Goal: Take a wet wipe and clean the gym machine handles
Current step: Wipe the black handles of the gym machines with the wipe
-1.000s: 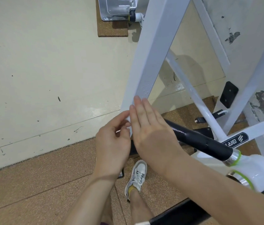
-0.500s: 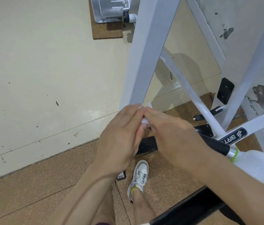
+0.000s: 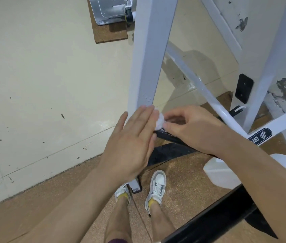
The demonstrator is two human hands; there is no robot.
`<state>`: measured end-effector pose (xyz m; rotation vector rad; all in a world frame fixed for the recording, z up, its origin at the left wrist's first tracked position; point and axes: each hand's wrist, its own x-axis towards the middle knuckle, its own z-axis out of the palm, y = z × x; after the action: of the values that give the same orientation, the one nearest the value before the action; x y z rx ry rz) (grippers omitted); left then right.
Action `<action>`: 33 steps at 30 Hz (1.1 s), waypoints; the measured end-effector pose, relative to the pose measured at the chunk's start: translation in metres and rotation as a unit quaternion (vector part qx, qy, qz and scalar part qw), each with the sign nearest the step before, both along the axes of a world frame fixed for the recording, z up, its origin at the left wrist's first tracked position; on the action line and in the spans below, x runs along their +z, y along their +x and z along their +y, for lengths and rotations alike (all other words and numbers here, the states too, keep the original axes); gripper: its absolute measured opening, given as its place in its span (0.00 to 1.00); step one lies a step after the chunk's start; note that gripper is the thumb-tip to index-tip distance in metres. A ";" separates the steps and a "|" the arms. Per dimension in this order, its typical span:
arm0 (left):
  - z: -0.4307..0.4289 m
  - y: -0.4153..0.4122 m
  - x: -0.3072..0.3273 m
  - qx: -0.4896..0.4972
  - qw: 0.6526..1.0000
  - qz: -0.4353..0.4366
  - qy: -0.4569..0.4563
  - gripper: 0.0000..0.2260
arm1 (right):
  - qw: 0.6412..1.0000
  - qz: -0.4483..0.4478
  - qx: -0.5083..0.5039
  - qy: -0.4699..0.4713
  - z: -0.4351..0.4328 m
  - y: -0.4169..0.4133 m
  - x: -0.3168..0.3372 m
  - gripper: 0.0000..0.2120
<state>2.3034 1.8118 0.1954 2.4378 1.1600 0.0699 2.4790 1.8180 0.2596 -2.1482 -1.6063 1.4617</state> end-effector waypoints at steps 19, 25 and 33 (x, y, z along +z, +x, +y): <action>0.051 0.028 -0.003 -0.044 0.993 -0.048 -0.101 0.19 | 0.989 -0.133 -0.018 0.066 -0.019 0.011 0.015 0.09; 0.000 -0.007 -0.020 -0.042 0.978 -0.179 0.102 0.14 | 0.976 -0.183 0.082 0.081 -0.039 -0.001 0.028 0.12; 0.033 -0.002 -0.008 -0.110 0.970 -0.212 0.041 0.13 | 0.957 -0.242 0.075 0.144 -0.065 -0.001 0.019 0.18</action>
<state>2.3017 1.8445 0.1873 2.4397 0.7081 0.5526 2.4782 1.7525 0.2783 -2.3627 -2.0197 0.6841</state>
